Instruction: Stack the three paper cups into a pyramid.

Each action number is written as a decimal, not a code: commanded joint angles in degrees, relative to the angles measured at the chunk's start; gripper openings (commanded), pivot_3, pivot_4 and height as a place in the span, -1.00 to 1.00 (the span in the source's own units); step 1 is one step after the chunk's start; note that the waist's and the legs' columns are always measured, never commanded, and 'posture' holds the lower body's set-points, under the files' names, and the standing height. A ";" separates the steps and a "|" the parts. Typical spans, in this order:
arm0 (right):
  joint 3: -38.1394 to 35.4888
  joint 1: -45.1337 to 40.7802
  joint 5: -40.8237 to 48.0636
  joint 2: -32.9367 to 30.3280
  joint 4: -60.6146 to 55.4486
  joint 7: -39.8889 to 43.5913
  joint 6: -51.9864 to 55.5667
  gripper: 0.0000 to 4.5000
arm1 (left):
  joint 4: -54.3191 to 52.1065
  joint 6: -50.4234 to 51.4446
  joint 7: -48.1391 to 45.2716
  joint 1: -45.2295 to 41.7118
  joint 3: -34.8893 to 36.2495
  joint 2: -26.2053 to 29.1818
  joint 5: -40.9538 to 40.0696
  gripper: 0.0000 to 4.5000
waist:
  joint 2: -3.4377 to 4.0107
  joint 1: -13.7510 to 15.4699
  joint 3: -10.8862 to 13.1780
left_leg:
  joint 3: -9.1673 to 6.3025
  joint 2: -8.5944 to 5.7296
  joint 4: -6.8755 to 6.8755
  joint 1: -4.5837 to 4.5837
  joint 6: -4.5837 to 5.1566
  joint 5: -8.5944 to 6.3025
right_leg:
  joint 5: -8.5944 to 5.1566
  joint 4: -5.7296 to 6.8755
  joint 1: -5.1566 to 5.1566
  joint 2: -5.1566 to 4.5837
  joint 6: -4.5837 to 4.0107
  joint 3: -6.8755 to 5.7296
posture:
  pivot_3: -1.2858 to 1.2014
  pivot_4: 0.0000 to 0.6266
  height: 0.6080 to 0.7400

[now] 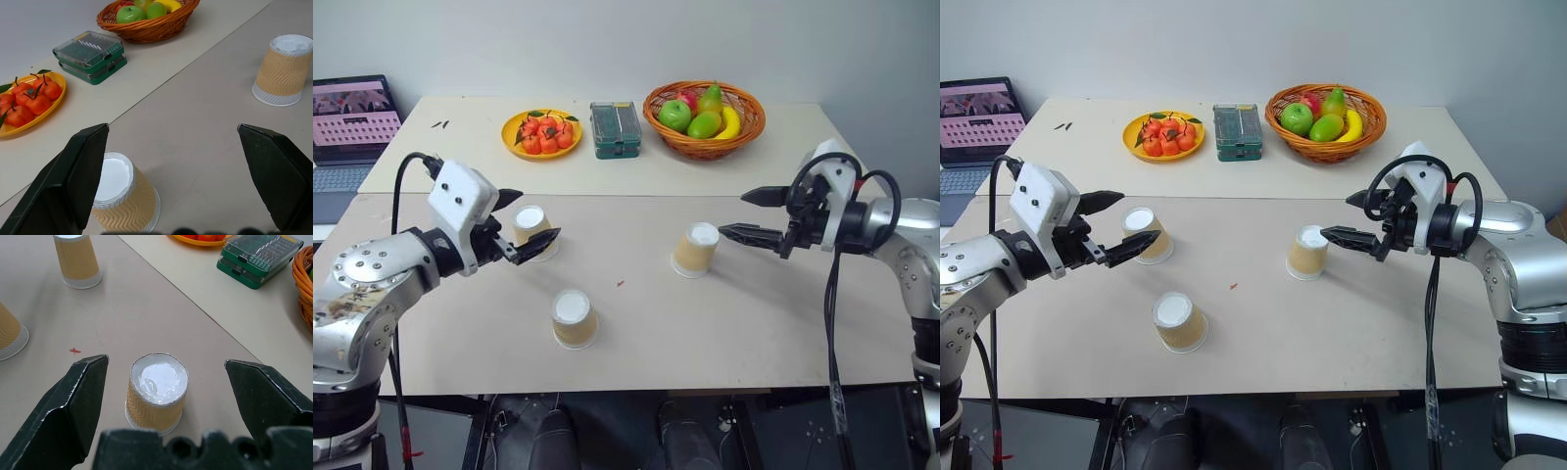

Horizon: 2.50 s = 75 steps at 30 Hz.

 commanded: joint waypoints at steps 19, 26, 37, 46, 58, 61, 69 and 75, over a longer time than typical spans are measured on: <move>-5.30 4.69 10.63 -6.27 -10.12 4.50 9.35 0.98 | -4.14 3.64 -6.51 3.57 8.27 3.63 -16.89 1.00 | 0.00 0.05 0.00 | -0.14 0.00 0.04 0.11 0.01 -0.02 | -0.12 -0.03 0.20 -0.01 0.08 -0.13 | 0.03 -0.52 1.00; -5.54 6.86 10.68 -6.39 -9.99 3.88 7.58 0.98 | -9.41 1.20 -8.05 12.74 9.19 4.46 -15.39 1.00 | 0.00 -0.42 0.00 | -0.15 0.00 0.24 0.19 0.06 -0.09 | -0.16 -0.02 0.30 -0.03 0.16 -0.13 | 0.03 -0.52 1.00; -6.15 7.25 12.63 -7.19 -10.60 5.80 7.71 0.98 | -12.67 -15.67 -8.69 24.93 5.47 -2.72 -3.33 1.00 | -0.02 -0.18 -0.01 | -0.16 -0.01 0.47 0.24 0.03 -0.14 | -0.17 -0.12 0.43 -0.09 0.12 -0.15 | 0.03 -0.52 1.00; -4.93 4.46 13.42 -6.88 -10.93 4.29 9.53 0.98 | -12.43 -22.19 -10.46 28.79 1.75 -4.20 1.97 1.00 | -0.02 -0.45 -0.01 | -0.16 -0.01 0.43 0.26 0.04 -0.16 | -0.18 -0.13 0.41 -0.09 0.12 -0.15 | 0.03 -0.52 1.00; -6.48 6.64 12.83 -8.26 -10.05 5.41 7.29 0.98 | -8.54 -24.77 -10.42 30.15 -2.49 -6.64 4.68 1.00 | -0.02 -1.37 -0.01 | -0.16 -0.01 0.42 0.26 0.04 -0.16 | -0.18 -0.12 0.42 -0.10 0.12 -0.15 | 0.03 -0.52 1.00; -6.39 5.76 13.25 -8.48 -10.49 4.94 8.05 0.98 | -8.13 -25.17 -9.87 30.31 -3.50 -7.42 5.13 1.00 | -0.02 -1.59 -0.01 | -0.16 -0.01 0.42 0.26 0.04 -0.16 | -0.19 -0.12 0.42 -0.11 0.12 -0.15 | 0.03 -0.52 1.00; -5.82 3.38 14.18 -8.92 -11.42 3.41 10.31 0.98 | -6.54 -25.66 -9.00 30.68 -4.79 -9.30 6.24 1.00 | -0.02 -1.72 -0.01 | -0.17 -0.01 0.42 0.27 0.04 -0.16 | -0.19 -0.12 0.42 -0.10 0.12 -0.15 | 0.03 -0.52 1.00; -5.39 2.17 14.33 -9.36 -11.39 2.59 11.15 1.00 | -5.90 -25.89 -8.54 30.88 -5.52 -10.81 5.87 0.30 | -0.02 -1.73 -0.01 | -0.16 -0.01 0.42 0.27 0.05 -0.17 | -0.19 -0.13 0.41 -0.11 0.12 -0.15 | 0.03 -0.52 1.00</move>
